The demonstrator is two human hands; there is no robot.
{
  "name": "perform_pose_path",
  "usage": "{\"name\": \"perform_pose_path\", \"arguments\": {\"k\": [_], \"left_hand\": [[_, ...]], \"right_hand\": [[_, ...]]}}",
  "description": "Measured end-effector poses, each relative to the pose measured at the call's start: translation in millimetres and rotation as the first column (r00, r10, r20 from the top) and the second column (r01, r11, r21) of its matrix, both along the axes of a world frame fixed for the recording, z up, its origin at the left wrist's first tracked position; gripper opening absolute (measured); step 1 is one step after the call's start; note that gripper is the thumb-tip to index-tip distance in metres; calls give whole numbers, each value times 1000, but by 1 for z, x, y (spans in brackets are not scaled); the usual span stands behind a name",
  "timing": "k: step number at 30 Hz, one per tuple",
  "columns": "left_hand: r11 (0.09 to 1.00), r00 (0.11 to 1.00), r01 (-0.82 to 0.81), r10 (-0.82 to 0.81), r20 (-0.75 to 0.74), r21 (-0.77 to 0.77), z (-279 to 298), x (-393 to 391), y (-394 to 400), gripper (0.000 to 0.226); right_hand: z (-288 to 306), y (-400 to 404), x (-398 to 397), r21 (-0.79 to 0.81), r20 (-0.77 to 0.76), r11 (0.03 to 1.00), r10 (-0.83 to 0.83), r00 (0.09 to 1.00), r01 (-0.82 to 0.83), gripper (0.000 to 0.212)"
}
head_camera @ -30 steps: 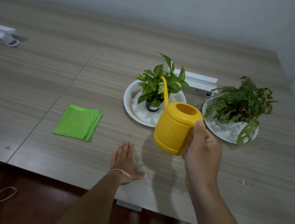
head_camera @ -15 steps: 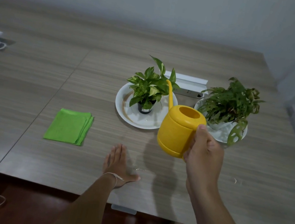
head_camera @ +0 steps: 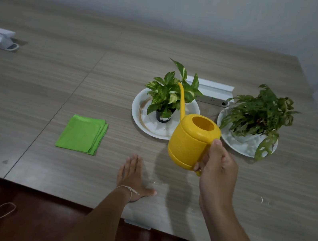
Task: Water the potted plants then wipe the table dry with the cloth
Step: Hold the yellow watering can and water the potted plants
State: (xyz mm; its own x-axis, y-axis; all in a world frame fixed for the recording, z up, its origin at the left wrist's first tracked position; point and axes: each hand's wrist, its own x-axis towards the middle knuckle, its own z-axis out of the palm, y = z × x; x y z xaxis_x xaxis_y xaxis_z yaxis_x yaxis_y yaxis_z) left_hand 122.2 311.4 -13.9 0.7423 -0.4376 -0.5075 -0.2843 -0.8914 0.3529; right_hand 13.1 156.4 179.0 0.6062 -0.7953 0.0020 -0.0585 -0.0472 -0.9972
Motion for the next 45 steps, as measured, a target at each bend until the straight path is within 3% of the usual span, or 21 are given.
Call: {"name": "perform_pose_path", "arguments": {"k": [15, 22, 25, 34, 45], "left_hand": [[1000, 1000, -4, 4, 20, -1, -2, 1, -1, 141], [1000, 999, 4, -4, 35, 9, -3, 0, -2, 140], [999, 999, 23, -24, 23, 40, -1, 0, -7, 138], [925, 939, 344, -342, 43, -159, 8, -38, -96, 116], [752, 760, 649, -646, 74, -115, 16, -95, -231, 113]], "right_hand": [[-43, -10, -34, -11, 8, 998, 68, 998, -67, 43], [-57, -27, -60, -35, 47, 996, 86, 995, -85, 60], [-61, -36, -69, -42, 56, 996, 77, 995, -75, 57], [-80, -74, -107, -30, 26, 996, -84, 996, 85, 57], [-103, -143, -164, -30, -29, 916, -402, 915, 401, 52]]}}
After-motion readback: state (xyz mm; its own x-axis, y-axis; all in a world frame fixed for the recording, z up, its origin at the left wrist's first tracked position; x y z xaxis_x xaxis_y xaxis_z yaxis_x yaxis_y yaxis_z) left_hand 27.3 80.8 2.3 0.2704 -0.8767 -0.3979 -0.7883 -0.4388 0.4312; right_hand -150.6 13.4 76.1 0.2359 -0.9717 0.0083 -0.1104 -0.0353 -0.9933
